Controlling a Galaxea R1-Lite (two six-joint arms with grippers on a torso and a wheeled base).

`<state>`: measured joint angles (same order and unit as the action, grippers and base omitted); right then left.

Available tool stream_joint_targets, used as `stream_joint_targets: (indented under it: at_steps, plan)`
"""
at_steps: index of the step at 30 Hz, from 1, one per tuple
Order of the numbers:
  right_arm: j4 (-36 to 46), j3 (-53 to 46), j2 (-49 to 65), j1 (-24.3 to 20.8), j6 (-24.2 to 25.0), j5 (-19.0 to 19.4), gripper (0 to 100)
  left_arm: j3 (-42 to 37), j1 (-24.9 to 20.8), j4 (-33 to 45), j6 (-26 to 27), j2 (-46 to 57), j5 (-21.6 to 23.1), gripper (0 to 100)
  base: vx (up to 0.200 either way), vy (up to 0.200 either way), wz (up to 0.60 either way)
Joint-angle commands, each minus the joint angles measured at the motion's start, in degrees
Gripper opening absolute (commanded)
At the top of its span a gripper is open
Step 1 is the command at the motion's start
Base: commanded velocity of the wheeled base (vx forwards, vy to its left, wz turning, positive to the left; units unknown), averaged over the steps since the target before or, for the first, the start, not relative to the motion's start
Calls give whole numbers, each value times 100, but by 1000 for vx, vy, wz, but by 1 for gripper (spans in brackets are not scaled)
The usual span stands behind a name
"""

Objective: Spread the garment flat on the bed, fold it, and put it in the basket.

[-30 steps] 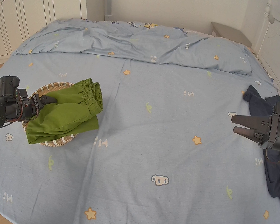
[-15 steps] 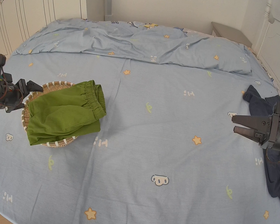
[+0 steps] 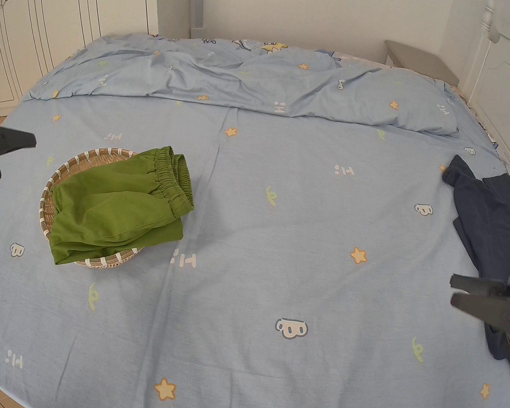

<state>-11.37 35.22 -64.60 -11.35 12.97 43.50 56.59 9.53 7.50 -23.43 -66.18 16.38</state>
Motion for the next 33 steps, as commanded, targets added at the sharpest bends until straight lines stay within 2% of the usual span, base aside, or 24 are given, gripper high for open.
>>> stream_joint_targets:
  at_steps: [1,2,3,7,11,13,17,19,23,24,25,27,28,30,31,33]
  plan:
    - [21,-1421,2197,63,-190,1,100,-1475,-698,287,23,2558,-92,100,0,0,0]
    - [21,-1421,2197,63,-190,1,100,-1475,-698,287,23,2558,-92,100,0,0,0]
    - [30,-1641,2601,151,-31,-8,100,-1730,-672,621,23,3138,-83,100,0,0,0]
    - [39,-1905,3261,326,373,-17,100,-2187,-672,1078,23,4166,-83,100,0,0,0]
    - [39,-2168,3551,335,496,-8,100,-2583,-681,1105,32,4817,-56,100,0,0,0]
    - [39,-2625,3972,344,496,-8,100,-3013,-751,1175,23,5555,-39,100,0,0,0]
    - [127,-3003,4377,370,540,-34,100,-3681,-760,1122,40,6188,-83,100,0,0,0]
    - [285,-3038,4535,432,540,-43,100,-3883,-795,1105,111,6284,-135,100,0,0,0]
    - [689,-3030,5054,678,531,-52,100,-4341,-918,929,656,6618,-241,100,0,0,0]
    - [874,-3038,5344,854,522,-52,100,-4701,-909,727,1324,6618,-338,100,0,0,0]
    - [953,-3047,5502,950,496,-52,100,-4877,-918,586,1701,6618,-469,100,0,0,0]
    - [1067,-3056,5765,1082,496,-52,100,-5000,-918,358,2150,6618,-768,100,0,0,0]
    - [1243,-3100,6179,1258,487,-52,100,-5175,-918,-3,2422,6618,-1269,100,0,0,0]
    - [1322,-3162,6398,1205,434,-104,100,-5307,-918,-231,2466,6618,-1594,100,0,0,0]
    - [1322,-3241,6460,1170,267,-342,100,-5518,-918,-574,2492,6618,-1893,100,0,0,0]
    - [1340,-3232,6460,1170,83,-966,100,-5659,-918,-917,2440,6618,-1955,100,0,0,0]
